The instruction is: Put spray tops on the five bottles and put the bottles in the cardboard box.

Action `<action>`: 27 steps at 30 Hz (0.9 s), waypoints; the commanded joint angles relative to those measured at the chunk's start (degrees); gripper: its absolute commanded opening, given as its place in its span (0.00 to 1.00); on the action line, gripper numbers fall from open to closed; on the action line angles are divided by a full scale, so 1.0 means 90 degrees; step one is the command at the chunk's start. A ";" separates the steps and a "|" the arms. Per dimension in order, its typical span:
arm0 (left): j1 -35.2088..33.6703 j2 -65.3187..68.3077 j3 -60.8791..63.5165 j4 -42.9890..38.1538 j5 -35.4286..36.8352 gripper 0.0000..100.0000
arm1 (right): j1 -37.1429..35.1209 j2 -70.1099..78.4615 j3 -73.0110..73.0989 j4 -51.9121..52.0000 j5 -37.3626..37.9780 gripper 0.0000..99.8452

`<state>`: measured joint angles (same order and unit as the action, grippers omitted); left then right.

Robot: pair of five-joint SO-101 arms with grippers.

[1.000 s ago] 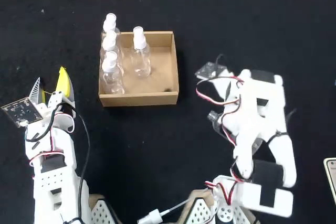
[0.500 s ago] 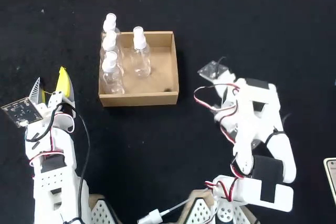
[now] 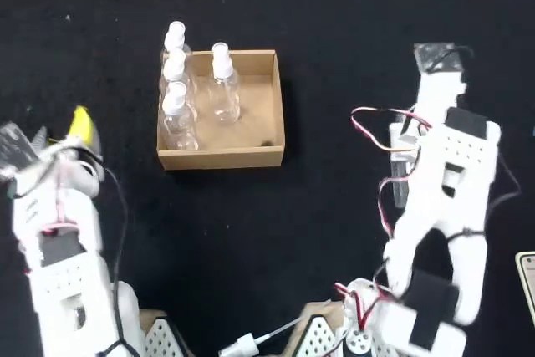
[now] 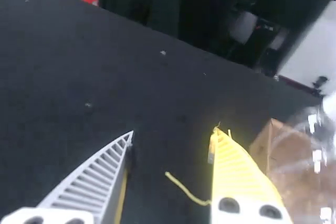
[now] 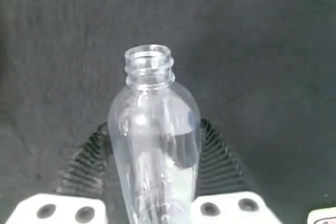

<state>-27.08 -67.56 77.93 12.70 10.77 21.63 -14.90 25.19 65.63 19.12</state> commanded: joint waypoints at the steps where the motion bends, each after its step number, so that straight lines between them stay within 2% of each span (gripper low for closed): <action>1: -0.0142 0.0000 -0.2681 0.2413 -0.0586 0.21 | -0.0234 -0.0943 -0.0122 0.0068 -0.0596 0.01; 6: 0.0239 0.0049 -0.4303 0.4230 -0.2081 0.21 | -0.0234 -0.1910 0.0474 0.0020 -0.0977 0.01; 10: 0.1128 0.0567 -0.5338 0.5744 -0.3175 0.21 | 0.0137 -0.2261 0.0620 0.0029 -0.0977 0.01; 13: 0.2056 0.1192 -0.6286 0.6994 -0.3819 0.21 | 0.0791 -0.2261 0.0474 0.0020 -0.0967 0.01; 16: 0.3297 0.1846 -0.7145 0.8137 -0.4308 0.21 | 0.1377 -0.2261 0.0366 0.0020 -0.0752 0.01; 19: 0.4664 0.2432 -0.7624 0.8947 -0.4405 0.21 | 0.1797 -0.2261 0.0357 0.0010 -0.0518 0.01; 21: 0.5602 0.2882 -0.7419 0.9133 -0.4190 0.21 | 0.2090 -0.2261 0.0308 -0.0078 -0.0469 0.01; 24: 0.6794 0.3585 -0.6393 0.9006 -0.4024 0.21 | 0.2559 -0.2164 0.0112 -0.0098 -0.0381 0.01; 27: 0.7751 0.3937 -0.5074 0.8117 -0.3937 0.21 | 0.2901 -0.1841 -0.0181 -0.0068 -0.0059 0.01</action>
<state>30.51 -35.74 20.09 93.32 -26.24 44.04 -32.40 29.05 65.71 16.40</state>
